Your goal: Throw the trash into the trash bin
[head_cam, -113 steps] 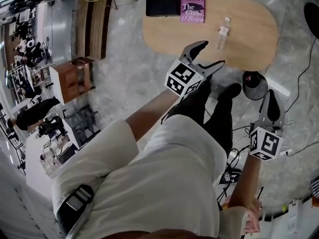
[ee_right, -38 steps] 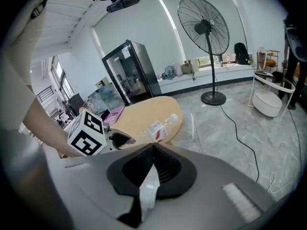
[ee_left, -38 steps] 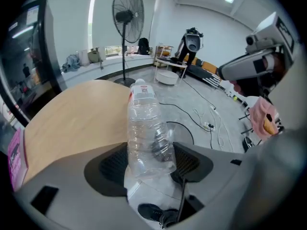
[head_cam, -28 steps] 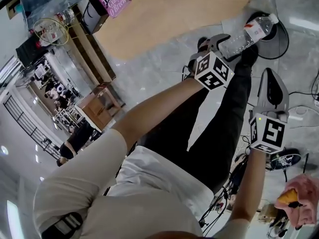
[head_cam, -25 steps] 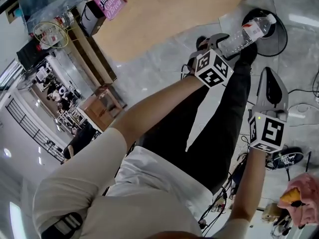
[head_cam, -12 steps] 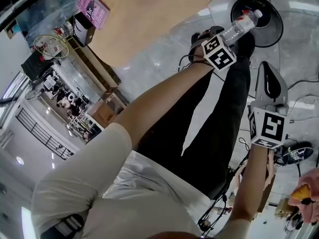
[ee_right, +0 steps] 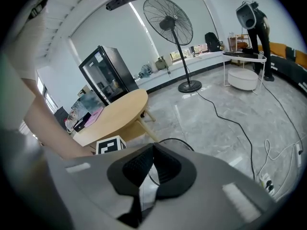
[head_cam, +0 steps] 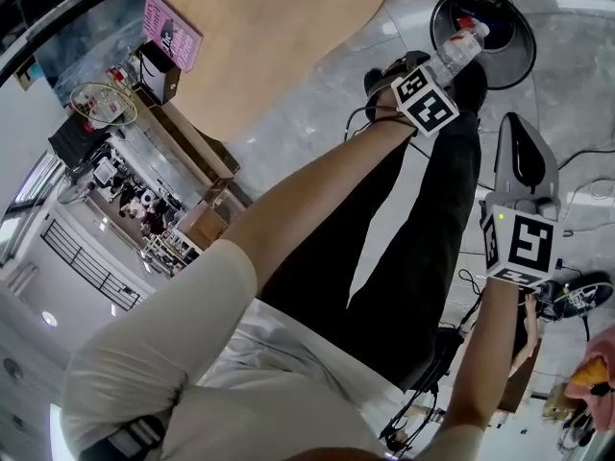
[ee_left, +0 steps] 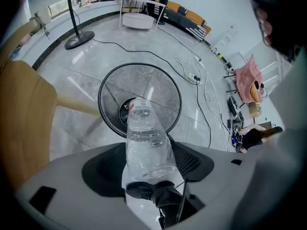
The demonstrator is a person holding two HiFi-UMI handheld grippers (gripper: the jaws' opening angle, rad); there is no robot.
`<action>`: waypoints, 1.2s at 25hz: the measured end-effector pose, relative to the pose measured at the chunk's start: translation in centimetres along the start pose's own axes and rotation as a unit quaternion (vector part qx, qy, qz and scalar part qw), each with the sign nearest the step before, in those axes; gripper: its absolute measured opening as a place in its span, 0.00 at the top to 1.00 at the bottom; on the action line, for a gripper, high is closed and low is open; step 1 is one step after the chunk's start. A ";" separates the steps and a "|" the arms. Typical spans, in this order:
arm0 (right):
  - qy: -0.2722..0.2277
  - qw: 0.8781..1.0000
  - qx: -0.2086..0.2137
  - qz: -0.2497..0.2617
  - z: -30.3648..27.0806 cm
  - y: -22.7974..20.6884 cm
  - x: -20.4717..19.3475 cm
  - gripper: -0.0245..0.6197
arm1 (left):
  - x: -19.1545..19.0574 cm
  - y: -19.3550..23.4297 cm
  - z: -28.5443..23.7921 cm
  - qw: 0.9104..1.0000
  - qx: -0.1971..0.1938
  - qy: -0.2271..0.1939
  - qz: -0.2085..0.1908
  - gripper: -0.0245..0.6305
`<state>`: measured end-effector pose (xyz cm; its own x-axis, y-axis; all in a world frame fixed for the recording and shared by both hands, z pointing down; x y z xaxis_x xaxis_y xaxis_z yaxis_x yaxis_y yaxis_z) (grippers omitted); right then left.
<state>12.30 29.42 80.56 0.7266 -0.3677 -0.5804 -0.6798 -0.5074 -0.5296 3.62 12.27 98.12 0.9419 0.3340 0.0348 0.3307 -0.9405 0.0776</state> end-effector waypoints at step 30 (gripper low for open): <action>0.007 0.996 -0.002 0.085 6.8 10.0 12.1 0.95 | -0.4 4.8 23.4 0.979 0.010 -0.180 0.098 0.42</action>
<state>13.63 25.22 64.09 0.6023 -0.4589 -0.6531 -0.7926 -0.4407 -0.4214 6.21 6.16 75.20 0.9458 0.1068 -0.3067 0.1390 -0.9866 0.0851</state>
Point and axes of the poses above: the fingertips, and each gripper's own axes: z backward along the fingers, y to its left, x out of its top, the point moved 10 cm from there along z, backward along the fingers, and after that the axes turned 10 degrees about x, right-handed, at the moved point
